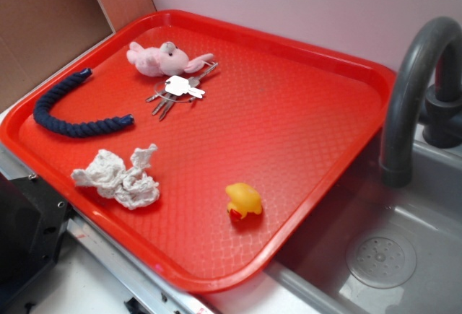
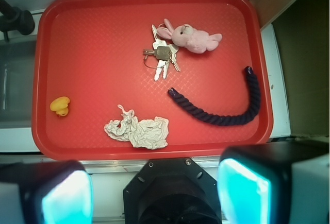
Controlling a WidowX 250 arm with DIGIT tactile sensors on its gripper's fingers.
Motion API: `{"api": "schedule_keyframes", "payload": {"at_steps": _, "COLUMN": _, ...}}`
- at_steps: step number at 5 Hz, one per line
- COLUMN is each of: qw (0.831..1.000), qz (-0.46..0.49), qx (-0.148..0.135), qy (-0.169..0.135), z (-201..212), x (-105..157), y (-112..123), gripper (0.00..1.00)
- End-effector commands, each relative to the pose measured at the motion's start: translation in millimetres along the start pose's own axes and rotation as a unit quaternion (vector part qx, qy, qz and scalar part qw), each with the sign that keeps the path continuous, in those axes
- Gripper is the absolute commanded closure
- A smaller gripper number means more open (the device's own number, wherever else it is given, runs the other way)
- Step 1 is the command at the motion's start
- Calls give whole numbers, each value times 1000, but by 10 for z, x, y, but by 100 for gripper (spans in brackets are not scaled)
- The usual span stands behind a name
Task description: Grab the yellow duck.
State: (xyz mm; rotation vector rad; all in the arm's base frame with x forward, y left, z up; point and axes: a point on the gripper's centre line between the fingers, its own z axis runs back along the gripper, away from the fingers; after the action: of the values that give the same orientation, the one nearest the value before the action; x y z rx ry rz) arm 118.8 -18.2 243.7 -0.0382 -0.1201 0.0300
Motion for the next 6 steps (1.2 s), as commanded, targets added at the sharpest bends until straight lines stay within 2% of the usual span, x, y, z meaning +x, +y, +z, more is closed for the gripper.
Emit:
{"api": "schedule_keyframes", "payload": {"at_steps": 1, "qw": 1000, "qz": 0, "qx": 0, "qy": 0, "z": 0, "x": 0, "y": 0, "gripper": 0}}
{"api": "schedule_keyframes", "payload": {"at_steps": 2, "qw": 992, "qz": -125, "qx": -12, "qy": -15, "z": -22, "x": 66, "y": -115, "gripper": 0}}
{"api": "schedule_keyframes", "payload": {"at_steps": 3, "qw": 968, "qz": -246, "qx": -36, "qy": -42, "z": -101, "x": 141, "y": -237, "gripper": 0}}
{"api": "schedule_keyframes", "payload": {"at_steps": 4, "qw": 928, "qz": -364, "qx": -60, "qy": -60, "z": -265, "x": 265, "y": -448, "gripper": 0}}
{"api": "schedule_keyframes", "payload": {"at_steps": 5, "qw": 875, "qz": -476, "qx": -72, "qy": -56, "z": -391, "x": 254, "y": -736, "gripper": 0}}
{"api": "schedule_keyframes", "payload": {"at_steps": 6, "qw": 843, "qz": -530, "qx": -79, "qy": -37, "z": -591, "x": 250, "y": -970, "gripper": 0}}
